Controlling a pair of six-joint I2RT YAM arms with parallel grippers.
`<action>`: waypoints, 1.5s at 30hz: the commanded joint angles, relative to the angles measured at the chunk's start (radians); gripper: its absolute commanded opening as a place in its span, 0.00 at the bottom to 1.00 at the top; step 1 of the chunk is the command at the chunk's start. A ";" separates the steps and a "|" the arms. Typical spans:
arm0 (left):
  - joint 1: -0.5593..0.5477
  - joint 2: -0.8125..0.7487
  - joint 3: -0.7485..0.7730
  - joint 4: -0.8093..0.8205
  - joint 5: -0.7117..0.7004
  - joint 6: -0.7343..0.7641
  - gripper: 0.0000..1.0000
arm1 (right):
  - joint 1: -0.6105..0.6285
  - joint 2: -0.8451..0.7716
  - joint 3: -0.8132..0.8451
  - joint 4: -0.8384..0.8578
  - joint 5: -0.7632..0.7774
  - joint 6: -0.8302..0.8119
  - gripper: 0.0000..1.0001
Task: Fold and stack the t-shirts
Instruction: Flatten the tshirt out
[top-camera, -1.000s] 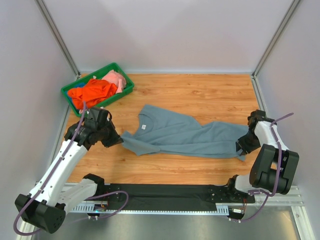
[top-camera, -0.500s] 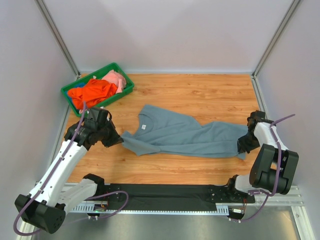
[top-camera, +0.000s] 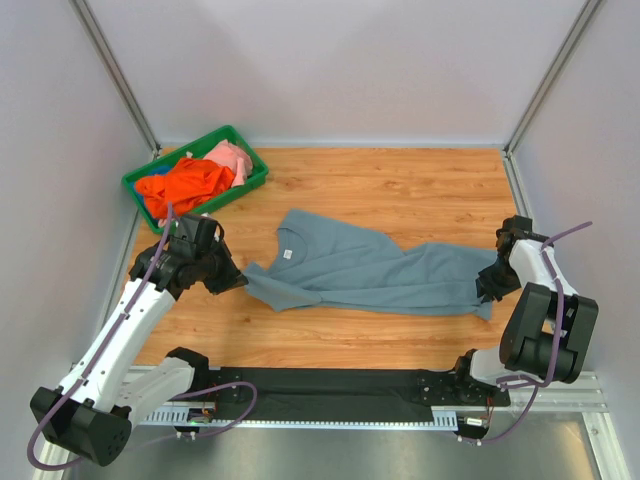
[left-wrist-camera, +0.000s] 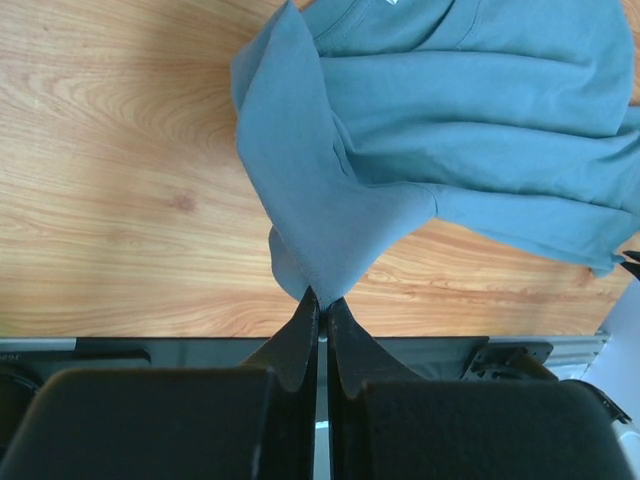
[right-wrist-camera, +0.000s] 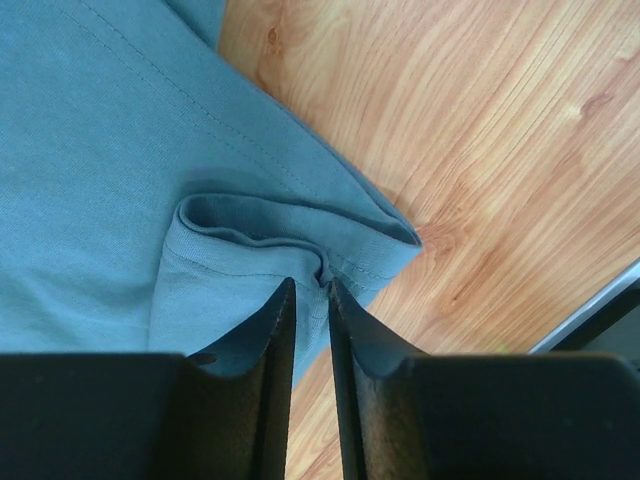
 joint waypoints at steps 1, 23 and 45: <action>-0.001 0.001 0.034 0.024 0.005 0.000 0.00 | -0.005 0.015 0.024 0.029 0.021 -0.005 0.20; -0.001 -0.004 0.032 0.027 -0.011 -0.004 0.00 | -0.005 0.049 -0.011 0.077 0.004 0.061 0.23; -0.001 0.031 0.118 0.015 -0.078 -0.004 0.00 | -0.005 -0.015 0.093 -0.018 0.024 0.037 0.00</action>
